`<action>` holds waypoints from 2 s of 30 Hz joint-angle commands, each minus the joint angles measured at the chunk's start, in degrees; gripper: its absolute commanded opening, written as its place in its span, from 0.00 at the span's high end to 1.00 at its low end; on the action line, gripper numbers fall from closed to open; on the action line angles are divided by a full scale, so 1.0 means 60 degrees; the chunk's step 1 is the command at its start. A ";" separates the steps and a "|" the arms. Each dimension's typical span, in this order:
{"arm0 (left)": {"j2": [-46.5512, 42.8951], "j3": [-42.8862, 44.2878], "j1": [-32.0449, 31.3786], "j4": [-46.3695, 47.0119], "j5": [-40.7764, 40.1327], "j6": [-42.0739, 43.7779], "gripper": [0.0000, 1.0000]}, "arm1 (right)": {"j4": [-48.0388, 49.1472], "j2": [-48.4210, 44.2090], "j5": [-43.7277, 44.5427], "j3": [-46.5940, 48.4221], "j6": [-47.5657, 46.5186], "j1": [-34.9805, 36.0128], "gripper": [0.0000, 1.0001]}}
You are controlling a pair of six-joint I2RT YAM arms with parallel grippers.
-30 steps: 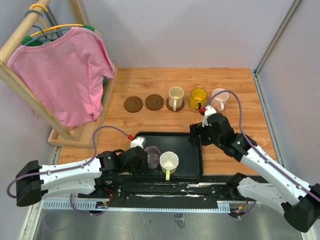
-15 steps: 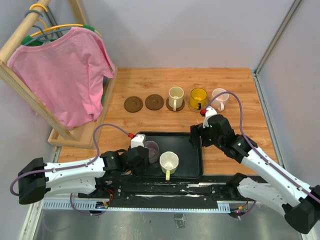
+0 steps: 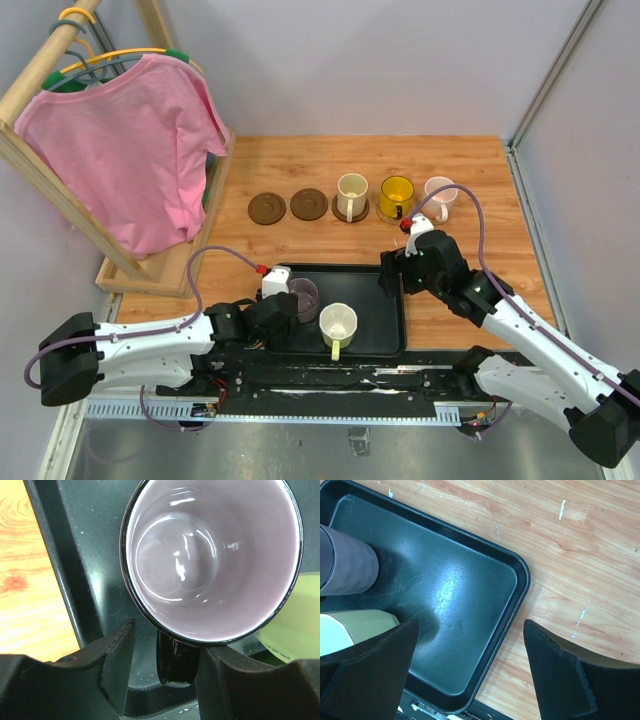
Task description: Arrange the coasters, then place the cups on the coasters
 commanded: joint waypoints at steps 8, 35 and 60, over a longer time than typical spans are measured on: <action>0.0308 0.0312 -0.0079 0.0713 -0.0631 0.0588 0.53 | 0.0178 -0.0028 -0.0010 -0.0199 0.0175 0.0223 0.13; 0.0606 0.1068 -0.0175 0.0869 -0.1190 0.1449 0.91 | 0.0138 -0.0585 0.0159 -0.0651 0.0268 0.0229 0.14; 0.1904 0.3430 0.2326 0.2596 -0.1500 0.3969 0.99 | 0.0555 -0.0256 0.0356 -0.0754 0.0237 0.0223 0.13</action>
